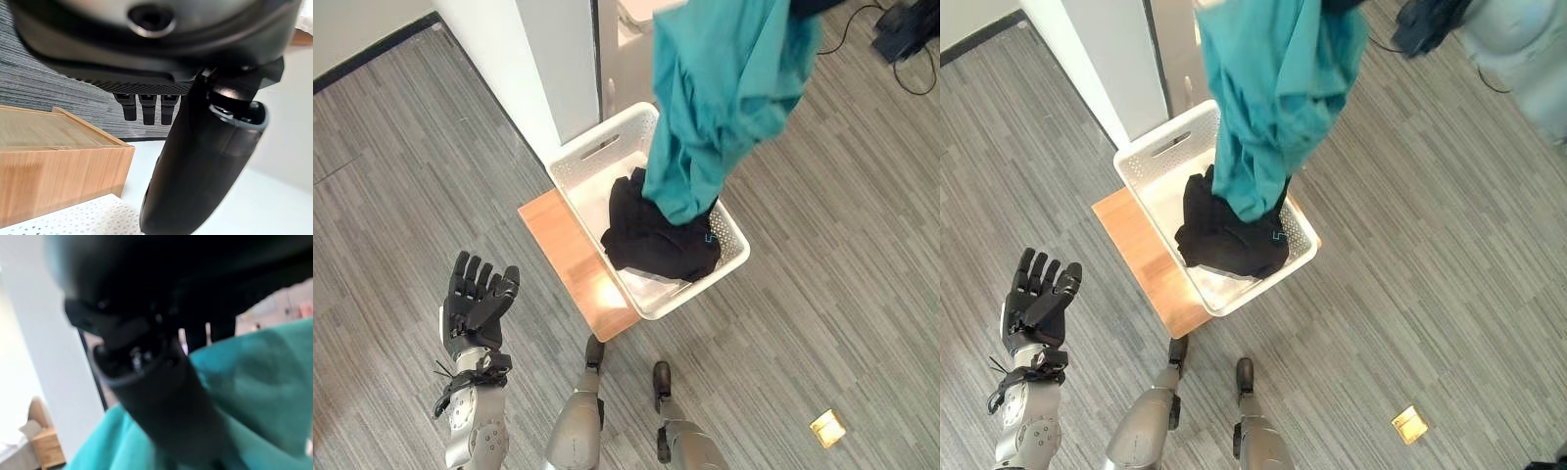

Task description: Pick up bed clothes into laundry basket.

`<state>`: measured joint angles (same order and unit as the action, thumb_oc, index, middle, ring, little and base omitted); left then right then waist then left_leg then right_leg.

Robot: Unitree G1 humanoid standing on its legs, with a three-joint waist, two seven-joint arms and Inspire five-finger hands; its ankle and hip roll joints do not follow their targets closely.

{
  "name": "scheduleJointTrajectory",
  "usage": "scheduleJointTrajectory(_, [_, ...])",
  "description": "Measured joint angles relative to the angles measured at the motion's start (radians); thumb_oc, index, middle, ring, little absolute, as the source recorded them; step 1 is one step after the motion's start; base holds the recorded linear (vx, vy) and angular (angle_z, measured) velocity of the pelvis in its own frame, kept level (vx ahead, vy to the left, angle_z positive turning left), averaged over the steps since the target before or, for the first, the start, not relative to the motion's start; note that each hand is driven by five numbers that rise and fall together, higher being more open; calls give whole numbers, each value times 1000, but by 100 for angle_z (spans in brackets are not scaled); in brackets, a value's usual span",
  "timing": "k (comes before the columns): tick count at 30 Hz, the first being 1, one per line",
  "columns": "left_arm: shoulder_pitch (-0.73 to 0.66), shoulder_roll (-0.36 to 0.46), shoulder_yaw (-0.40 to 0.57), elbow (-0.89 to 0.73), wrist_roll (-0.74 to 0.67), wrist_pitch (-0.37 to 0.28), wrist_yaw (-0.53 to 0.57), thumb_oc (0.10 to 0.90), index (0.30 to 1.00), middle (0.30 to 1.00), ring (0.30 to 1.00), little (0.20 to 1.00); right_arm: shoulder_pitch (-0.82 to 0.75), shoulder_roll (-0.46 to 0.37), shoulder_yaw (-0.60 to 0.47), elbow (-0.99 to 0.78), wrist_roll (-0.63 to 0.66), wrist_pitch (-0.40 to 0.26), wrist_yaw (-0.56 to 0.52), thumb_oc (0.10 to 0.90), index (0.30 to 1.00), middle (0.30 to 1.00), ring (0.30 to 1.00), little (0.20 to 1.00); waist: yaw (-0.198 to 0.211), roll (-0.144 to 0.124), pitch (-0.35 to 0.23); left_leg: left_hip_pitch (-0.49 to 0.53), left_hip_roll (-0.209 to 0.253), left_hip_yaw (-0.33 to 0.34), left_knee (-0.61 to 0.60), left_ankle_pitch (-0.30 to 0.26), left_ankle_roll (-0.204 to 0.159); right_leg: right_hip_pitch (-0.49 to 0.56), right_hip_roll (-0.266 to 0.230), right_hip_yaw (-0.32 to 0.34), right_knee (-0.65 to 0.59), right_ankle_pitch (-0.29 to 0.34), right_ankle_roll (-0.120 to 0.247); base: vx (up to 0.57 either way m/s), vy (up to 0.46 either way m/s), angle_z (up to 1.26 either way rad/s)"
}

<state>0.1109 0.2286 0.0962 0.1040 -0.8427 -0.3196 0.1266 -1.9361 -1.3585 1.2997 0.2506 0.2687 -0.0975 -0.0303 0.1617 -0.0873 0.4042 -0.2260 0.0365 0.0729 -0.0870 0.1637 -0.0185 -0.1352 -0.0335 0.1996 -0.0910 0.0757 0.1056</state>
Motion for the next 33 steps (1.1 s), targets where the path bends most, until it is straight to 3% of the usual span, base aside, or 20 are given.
scheduleJointTrajectory(4, [-12, -1, -20, -3, 2, 0, -7, 800, 900, 900, 900, 900, -7, -6, 25, -71, 19, -11, 3, 400, 300, 300, 300, 300, -20, -17, 6, 1, 1, 12, 0, 0, 0, -3, 0, -1, 0, 0, 0, 18, -21, -10])
scheduleJointTrajectory(9, [-4, 0, 2, -6, 6, 0, -6, 800, 900, 900, 900, 900, -57, 0, 164, -160, -2, -26, 34, 400, 300, 300, 300, 300, -31, -31, 9, -15, 6, 13, 0, 7, -10, -19, 4, -3, 0, 0, 0, 6, -3, -1])
scheduleJointTrajectory(12, [11, 3, 40, -6, 14, 0, -4, 800, 900, 900, 900, 900, -70, 6, 169, -188, -11, -31, 45, 400, 300, 300, 300, 300, -41, -66, 16, -22, 10, 14, 0, 8, -11, -27, 8, -2, 0, 1, -1, 0, 0, 0])
scheduleJointTrajectory(13, [17, 10, 59, -6, 19, 0, -3, 800, 900, 900, 900, 900, -92, 6, 169, -192, -11, -34, 49, 400, 300, 300, 300, 300, -47, -90, 16, -26, 14, 15, 0, 8, -11, -31, 11, -2, 0, 1, -1, 0, 0, 0])
scheduleJointTrajectory(17, [17, 26, 65, -6, 20, 0, -1, 800, 900, 900, 900, 900, -193, 6, 169, -192, -11, -47, 48, 400, 300, 300, 300, 300, -66, -127, 10, -35, 16, 2, 0, 8, -11, -35, 14, -3, 0, 1, -1, 7, 11, 6])
scheduleJointTrajectory(27, [13, 33, 63, -10, 20, 0, -2, 800, 900, 900, 900, 900, -265, 7, 167, -193, -9, -79, 18, 400, 300, 300, 300, 300, -63, -130, 9, -34, 15, 3, 4, 8, -11, -33, 14, -2, 0, 1, -1, 1, 1, 1])
scheduleJointTrajectory(33, [16, 34, 15, -37, 20, 0, -1, 800, 900, 900, 900, 900, -104, 53, 148, -122, -9, -66, 21, 400, 300, 300, 300, 300, -34, -120, 12, -34, 15, 7, 14, 11, -15, -31, 13, -1, 0, 2, -2, 0, 0, 0])
